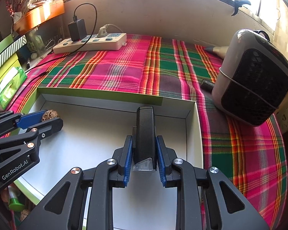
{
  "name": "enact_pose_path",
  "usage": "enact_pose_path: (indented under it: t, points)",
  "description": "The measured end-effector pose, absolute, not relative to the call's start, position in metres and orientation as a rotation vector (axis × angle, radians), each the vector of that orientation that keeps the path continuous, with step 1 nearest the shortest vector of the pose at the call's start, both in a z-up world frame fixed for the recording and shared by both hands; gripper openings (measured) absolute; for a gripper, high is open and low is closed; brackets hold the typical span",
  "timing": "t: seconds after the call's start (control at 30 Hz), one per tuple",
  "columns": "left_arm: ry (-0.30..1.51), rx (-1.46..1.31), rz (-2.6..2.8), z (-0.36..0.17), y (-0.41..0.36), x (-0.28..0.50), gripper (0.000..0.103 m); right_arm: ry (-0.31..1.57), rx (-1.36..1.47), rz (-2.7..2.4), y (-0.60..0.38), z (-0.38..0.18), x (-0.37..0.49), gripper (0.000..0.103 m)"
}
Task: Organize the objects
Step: 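Open left tool dropping walnut into box while right tool releases gadget there, then withdraw both tools from box toward remaining objects on the cloth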
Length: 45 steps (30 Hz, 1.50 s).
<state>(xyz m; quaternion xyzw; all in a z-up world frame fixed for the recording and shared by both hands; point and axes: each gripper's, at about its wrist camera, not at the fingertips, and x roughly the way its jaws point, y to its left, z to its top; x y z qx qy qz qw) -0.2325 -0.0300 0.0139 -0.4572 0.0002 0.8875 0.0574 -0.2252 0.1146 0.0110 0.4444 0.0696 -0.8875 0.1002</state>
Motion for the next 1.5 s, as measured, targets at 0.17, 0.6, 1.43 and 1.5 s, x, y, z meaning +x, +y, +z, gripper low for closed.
enact_pose_path:
  t: [0.17,0.6,1.43,1.5]
  points:
    - [0.003,-1.386,2.689,0.014,-0.03,-0.232,0.029,0.202,1.312,-2.628,0.115,0.011,-0.225,0.025]
    - [-0.013,-1.387,2.695,0.018,-0.032,-0.228,0.037,0.17,1.306,-2.635,0.116,0.014,-0.219,0.04]
    - [-0.059,-1.278,2.754,0.049,-0.041,-0.163,0.037,0.135,1.23,-2.678,0.116,0.038,-0.16,0.04]
    - [-0.064,-1.27,2.757,0.051,-0.042,-0.156,0.037,0.132,1.22,-2.681,0.117,0.041,-0.154,0.04]
